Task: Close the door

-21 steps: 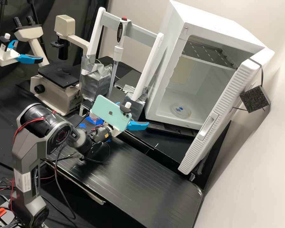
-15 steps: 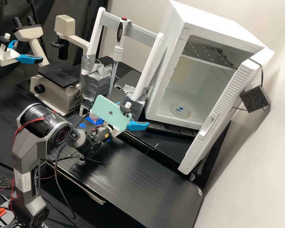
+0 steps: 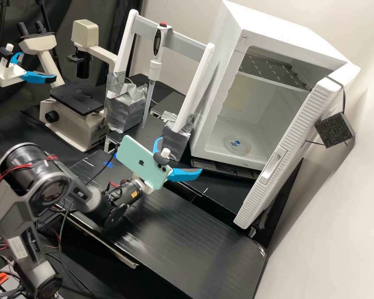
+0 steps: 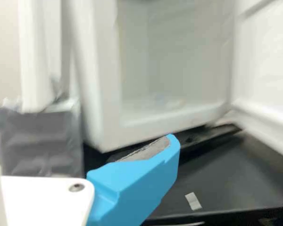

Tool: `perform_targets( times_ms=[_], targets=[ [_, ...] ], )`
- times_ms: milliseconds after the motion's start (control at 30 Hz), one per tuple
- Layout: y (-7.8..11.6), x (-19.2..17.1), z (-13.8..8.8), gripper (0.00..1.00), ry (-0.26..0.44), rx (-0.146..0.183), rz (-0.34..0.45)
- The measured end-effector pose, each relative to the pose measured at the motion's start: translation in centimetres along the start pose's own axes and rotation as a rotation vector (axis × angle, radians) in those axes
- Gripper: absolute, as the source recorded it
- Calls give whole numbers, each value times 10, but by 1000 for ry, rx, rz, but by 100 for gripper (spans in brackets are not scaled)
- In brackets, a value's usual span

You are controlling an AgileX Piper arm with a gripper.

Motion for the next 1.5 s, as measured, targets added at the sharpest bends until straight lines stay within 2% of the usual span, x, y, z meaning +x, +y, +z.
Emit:
perform_targets(
  times_ms=[200,367,500,600,800,933,1100,1267,1367,1500],
  targets=[
    [51,-26,5,100,10,5,192],
    [87,-39,25,100,-76,6,348],
    [105,-36,43,100,-136,2,409],
    [110,-29,55,100,-170,9,417],
    [117,-1,76,100,-200,-35,417],
    [114,21,87,100,-203,-58,393],
    [114,37,99,100,-199,-59,375],
    [113,48,99,100,-156,-19,342],
    [108,56,97,100,-120,4,294],
    [106,57,99,100,-120,43,286]
  ],
)
